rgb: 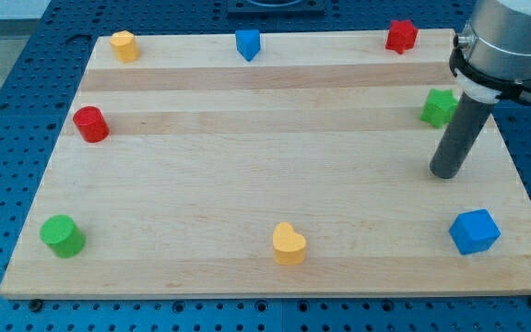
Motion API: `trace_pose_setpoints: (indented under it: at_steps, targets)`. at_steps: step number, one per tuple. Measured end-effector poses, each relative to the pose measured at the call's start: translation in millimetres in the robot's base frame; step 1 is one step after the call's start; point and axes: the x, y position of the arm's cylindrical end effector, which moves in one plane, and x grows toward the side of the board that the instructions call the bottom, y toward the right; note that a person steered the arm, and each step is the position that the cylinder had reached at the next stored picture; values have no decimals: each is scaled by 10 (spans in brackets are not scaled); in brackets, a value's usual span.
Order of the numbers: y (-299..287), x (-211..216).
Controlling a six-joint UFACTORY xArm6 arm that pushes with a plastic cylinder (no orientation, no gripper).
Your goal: Move the yellow hexagon towards center
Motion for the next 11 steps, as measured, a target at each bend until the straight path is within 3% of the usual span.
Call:
trace_pose_setpoints:
  at_steps: [1, 2, 3, 5, 7, 9, 11]
  targets:
    - [-397, -62]
    - [-1297, -69]
    - [-2284, -38]
    - [-4802, -38]
    - [-5085, -174]
    - [-5085, -1543]
    - [-5086, -2493]
